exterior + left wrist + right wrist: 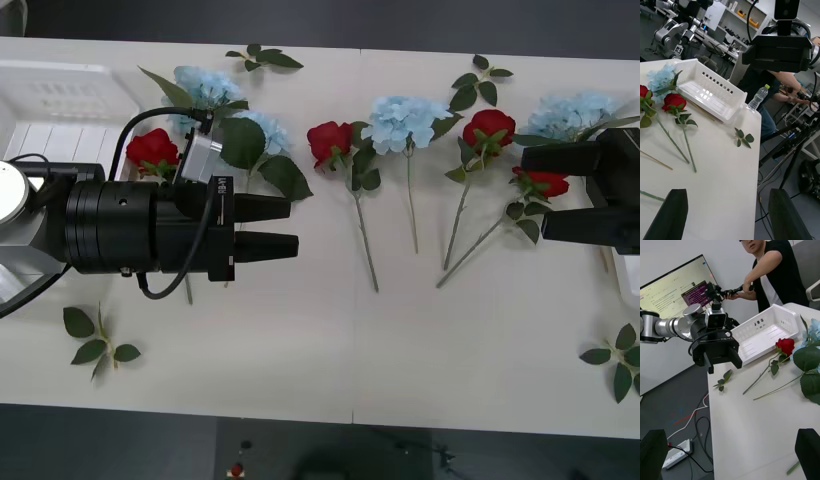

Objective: Put the red flowers into the right box and the blue flowers into the left box

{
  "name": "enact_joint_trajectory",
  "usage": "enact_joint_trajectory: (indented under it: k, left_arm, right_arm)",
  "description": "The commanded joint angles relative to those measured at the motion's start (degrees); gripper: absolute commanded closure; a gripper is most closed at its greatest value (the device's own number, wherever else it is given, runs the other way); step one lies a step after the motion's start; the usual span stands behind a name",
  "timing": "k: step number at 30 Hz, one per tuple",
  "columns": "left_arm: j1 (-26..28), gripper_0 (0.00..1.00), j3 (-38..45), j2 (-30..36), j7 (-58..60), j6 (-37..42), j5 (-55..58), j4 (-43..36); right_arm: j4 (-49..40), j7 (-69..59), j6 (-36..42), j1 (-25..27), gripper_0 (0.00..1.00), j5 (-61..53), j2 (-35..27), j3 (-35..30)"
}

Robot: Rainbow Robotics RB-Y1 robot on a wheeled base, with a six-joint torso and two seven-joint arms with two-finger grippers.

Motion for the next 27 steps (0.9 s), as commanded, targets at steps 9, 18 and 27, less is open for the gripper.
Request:
enact_joint_trajectory:
  k: [9,18,27]
  left_arm:
    - [-0.3,0.24,1.2,0.5,-1.8,0.0,0.6,-0.5]
    - [-0.3,0.22,1.2,0.5,-1.8,0.0,0.6,-0.5]
    - [3.4,0.11,2.1,-2.5,-1.8,1.0,0.3,1.5]
  right_arm:
    - [-1.3,1.9,0.1,0.1,0.00,-0.6,0.0,-0.3]
    - [-1.3,1.9,0.1,0.1,0.00,-0.6,0.0,-0.3]
    - [-1.3,1.9,0.1,0.1,0.00,-0.6,0.0,-0.3]
